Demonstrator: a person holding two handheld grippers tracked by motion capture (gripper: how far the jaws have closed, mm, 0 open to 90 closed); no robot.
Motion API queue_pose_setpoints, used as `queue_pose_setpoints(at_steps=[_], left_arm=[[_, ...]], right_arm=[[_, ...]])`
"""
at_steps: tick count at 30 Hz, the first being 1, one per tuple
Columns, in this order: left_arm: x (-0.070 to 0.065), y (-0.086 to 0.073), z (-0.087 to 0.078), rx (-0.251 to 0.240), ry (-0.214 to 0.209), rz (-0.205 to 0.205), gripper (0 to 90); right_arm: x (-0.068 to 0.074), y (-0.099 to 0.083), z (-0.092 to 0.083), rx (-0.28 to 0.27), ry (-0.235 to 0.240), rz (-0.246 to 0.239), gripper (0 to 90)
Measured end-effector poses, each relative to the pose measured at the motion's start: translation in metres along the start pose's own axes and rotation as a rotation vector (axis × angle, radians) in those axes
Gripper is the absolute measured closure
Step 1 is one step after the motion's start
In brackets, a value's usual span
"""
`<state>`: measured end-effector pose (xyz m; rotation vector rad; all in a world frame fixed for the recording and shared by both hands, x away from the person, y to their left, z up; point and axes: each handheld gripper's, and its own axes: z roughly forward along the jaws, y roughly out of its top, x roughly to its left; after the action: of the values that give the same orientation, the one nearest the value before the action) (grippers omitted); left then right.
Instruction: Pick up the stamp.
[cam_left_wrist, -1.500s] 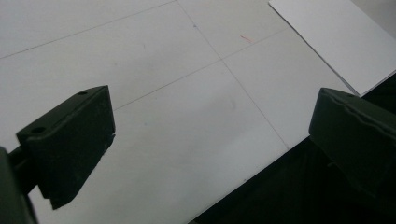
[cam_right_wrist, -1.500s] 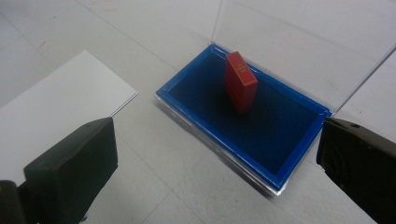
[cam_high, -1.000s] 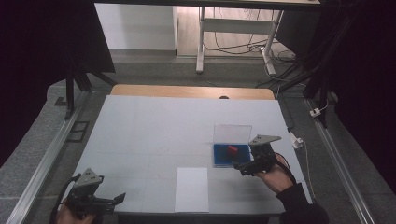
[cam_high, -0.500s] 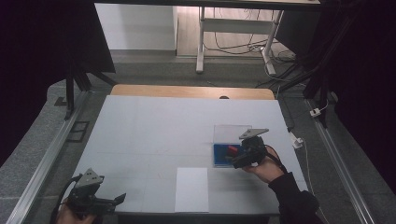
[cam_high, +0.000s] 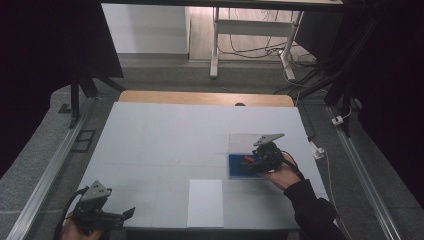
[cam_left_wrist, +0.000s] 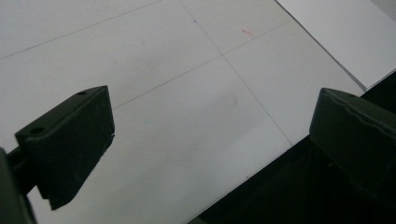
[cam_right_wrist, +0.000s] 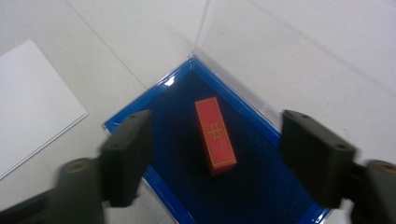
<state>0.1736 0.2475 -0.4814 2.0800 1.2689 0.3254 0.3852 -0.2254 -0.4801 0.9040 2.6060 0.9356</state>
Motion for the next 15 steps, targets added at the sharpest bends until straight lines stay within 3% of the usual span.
queue_pose_setpoints(at_steps=[1,2,3,5,15], left_arm=[[-0.0001,0.0,0.0001,0.001,0.0,0.001,0.3],[-0.0003,0.0,0.0001,0.001,0.0,0.002,0.3],[-0.0004,0.0001,0.0002,0.001,0.002,0.004,0.3],[-0.0006,0.0001,0.0004,0.003,0.001,0.005,0.3],[-0.0011,0.0004,0.0008,0.008,0.002,0.013,0.3]], right_arm=[[0.0,0.0,0.0,0.0,0.0,0.0,33.7],[-0.0018,0.0004,0.0001,0.006,0.01,-0.003,42.1],[-0.0018,0.0004,0.0001,0.006,0.01,-0.003,42.1],[-0.0041,0.0006,0.0005,0.011,0.032,-0.002,51.6],[-0.0067,0.0023,0.0017,0.011,0.07,-0.021,72.6]])
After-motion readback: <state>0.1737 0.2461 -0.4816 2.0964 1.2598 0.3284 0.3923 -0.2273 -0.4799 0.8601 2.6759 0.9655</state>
